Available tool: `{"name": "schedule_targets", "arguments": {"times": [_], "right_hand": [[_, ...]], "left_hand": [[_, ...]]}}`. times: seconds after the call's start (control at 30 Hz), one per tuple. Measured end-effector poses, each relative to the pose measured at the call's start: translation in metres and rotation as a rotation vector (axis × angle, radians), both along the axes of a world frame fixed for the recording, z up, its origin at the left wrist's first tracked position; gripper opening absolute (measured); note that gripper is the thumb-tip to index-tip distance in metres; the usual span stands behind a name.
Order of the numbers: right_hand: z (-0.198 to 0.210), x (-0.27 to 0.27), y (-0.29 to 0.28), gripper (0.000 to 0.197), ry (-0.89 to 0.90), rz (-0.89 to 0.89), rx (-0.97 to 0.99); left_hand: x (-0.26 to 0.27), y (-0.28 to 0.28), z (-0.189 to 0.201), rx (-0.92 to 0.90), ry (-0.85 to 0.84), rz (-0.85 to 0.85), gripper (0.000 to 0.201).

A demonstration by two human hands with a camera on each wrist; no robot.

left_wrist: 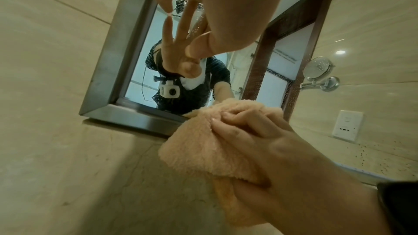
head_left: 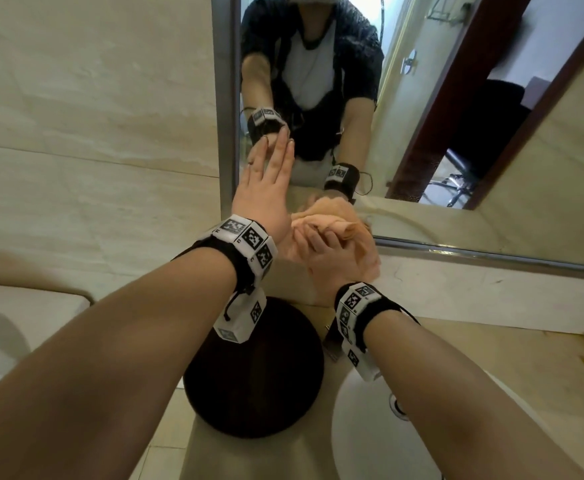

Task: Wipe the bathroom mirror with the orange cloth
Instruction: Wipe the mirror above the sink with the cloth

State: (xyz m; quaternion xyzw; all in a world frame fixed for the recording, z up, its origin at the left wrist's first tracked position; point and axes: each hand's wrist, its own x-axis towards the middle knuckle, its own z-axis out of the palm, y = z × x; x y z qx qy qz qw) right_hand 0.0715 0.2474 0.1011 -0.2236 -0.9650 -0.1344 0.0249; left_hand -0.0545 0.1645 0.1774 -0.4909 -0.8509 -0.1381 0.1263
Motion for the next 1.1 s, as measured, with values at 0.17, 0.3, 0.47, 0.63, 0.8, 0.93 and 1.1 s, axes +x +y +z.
{"name": "schedule_targets", "arguments": {"times": [0.17, 0.3, 0.47, 0.63, 0.8, 0.93, 1.1], "right_hand": [[0.011, 0.001, 0.007, 0.059, 0.066, 0.012, -0.061], [0.011, 0.001, 0.015, 0.053, 0.229, 0.043, -0.097], [0.012, 0.015, 0.027, 0.043, 0.338, 0.037, -0.117], [0.014, 0.044, 0.05, 0.046, 0.329, 0.017, -0.154], [0.017, 0.069, 0.07, 0.045, 0.324, -0.009, -0.159], [0.019, 0.092, 0.088, 0.045, 0.317, -0.038, -0.168], [0.017, 0.122, 0.112, 0.045, 0.305, -0.062, -0.129]], "left_hand": [[0.01, -0.002, 0.0, -0.013, -0.073, -0.024, 0.09], [0.02, 0.001, -0.002, -0.008, -0.115, -0.023, 0.088], [0.03, 0.007, -0.004, 0.018, -0.149, -0.002, 0.088], [0.043, 0.015, -0.004, 0.026, -0.16, 0.043, 0.091], [0.063, 0.031, -0.003, 0.044, -0.145, 0.067, 0.092], [0.084, 0.048, -0.001, 0.047, -0.142, 0.026, 0.093], [0.112, 0.071, 0.001, 0.059, -0.14, 0.003, 0.092]]}}
